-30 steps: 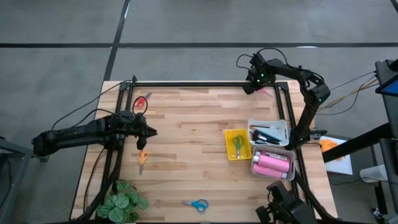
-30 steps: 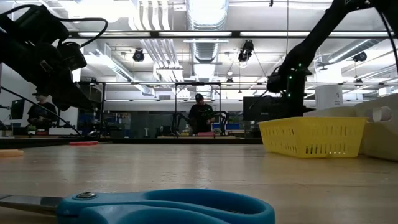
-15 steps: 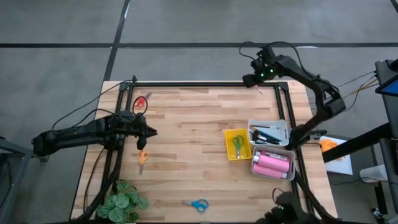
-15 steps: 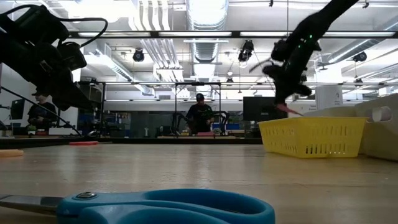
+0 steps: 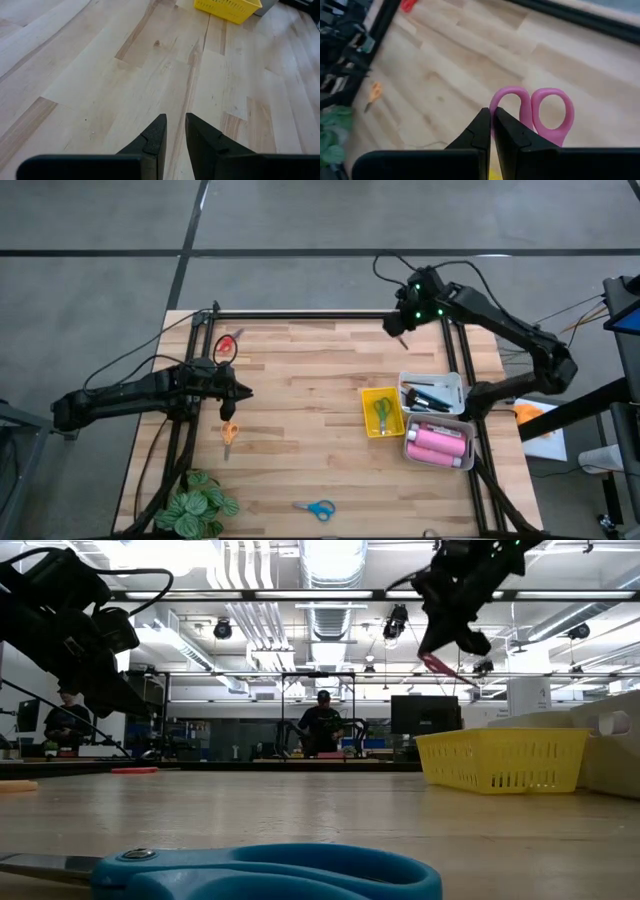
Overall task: Pick & Place Paint Supplies
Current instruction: Put the pink scissors into the yellow bin, then put the blue scissors into the yellow bin
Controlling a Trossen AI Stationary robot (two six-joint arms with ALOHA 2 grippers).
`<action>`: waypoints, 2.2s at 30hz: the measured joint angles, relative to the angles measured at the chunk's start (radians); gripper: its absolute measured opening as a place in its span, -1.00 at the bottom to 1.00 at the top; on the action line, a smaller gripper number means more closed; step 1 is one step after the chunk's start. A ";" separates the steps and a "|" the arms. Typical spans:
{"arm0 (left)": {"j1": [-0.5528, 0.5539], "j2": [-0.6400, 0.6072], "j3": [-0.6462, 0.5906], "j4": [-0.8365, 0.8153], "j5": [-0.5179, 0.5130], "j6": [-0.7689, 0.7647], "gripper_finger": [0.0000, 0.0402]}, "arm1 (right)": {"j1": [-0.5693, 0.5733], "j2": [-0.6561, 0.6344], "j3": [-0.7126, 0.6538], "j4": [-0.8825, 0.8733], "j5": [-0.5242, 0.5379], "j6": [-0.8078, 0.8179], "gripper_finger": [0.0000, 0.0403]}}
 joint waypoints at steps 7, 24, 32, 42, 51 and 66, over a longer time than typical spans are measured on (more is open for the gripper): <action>0.000 0.000 0.000 0.000 0.000 0.000 -0.64 | 0.232 -0.075 -0.048 0.005 0.149 0.214 -0.95; 0.000 0.000 0.000 0.000 0.000 -0.001 -0.64 | 0.728 -0.059 -0.292 0.188 0.486 0.883 -0.95; 0.000 0.000 0.000 -0.002 0.000 -0.003 -0.64 | 0.769 0.045 -0.318 0.188 0.502 1.002 -0.95; 0.000 0.000 0.000 -0.003 0.000 -0.003 -0.64 | 0.768 0.187 -0.305 0.192 0.499 1.026 -0.95; 0.000 0.000 0.000 -0.003 0.000 0.000 -0.64 | 0.768 0.225 -0.301 0.192 0.472 1.024 -0.95; 0.000 0.000 0.000 -0.003 0.000 0.000 -0.64 | 0.768 0.223 -0.300 0.207 0.469 1.026 -0.63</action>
